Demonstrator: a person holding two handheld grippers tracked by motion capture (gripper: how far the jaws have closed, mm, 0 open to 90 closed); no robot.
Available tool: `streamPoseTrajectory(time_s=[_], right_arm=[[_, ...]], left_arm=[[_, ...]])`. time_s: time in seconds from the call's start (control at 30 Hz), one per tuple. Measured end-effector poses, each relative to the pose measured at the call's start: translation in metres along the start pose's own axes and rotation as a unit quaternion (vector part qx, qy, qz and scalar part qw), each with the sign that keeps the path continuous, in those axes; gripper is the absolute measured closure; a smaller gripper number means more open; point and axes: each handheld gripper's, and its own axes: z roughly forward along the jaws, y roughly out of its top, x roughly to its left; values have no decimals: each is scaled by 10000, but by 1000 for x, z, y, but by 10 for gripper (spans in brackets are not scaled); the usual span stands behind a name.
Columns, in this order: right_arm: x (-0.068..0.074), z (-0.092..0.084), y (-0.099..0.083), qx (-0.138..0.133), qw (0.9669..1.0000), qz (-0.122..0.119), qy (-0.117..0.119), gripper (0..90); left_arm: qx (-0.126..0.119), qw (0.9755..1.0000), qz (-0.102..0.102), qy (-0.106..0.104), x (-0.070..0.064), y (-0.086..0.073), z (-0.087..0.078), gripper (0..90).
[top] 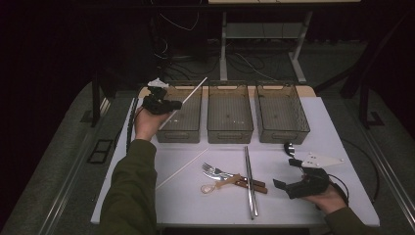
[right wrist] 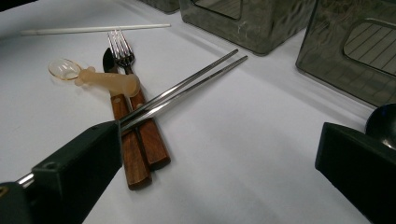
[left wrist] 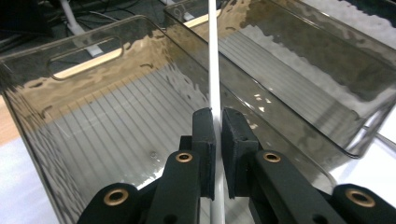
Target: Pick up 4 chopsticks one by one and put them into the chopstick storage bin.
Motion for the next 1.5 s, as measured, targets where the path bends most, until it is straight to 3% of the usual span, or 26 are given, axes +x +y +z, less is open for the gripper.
streamPoseTrajectory(time_s=[0.13, 0.33, 0.77, 0.9, 0.97, 1.07, 1.4, 1.5], right_arm=[[0, 0, 0, 6, 10000, 18, 3, 8], [0, 0, 0, 9, 10000, 15, -6, 8], [0, 0, 0, -9, 10000, 6, -9, 8], [0, 0, 0, -9, 10000, 10, -7, 8], [0, 0, 0, -9, 10000, 10, -7, 8], [0, -1, 0, -19, 10000, 8, -7, 8], [0, 0, 0, -15, 10000, 3, -12, 8], [0, -1, 0, -24, 10000, 6, -16, 8]], left_arm=[[-9, 9999, -81, 85, 8, 0, 3, 842], [210, 9995, -145, 210, 15, -8, 10, 842], [511, 9979, -281, 279, 19, -25, 25, 841], [640, 9972, -218, 319, 17, -25, 29, 838], [572, 9971, -303, 403, 17, -25, 28, 829], [423, 9973, -429, 430, 19, -24, 24, 747], [141, 9987, -416, 250, 13, -24, 11, 560], [111, 9993, -328, 157, 9, -23, 5, 524]])
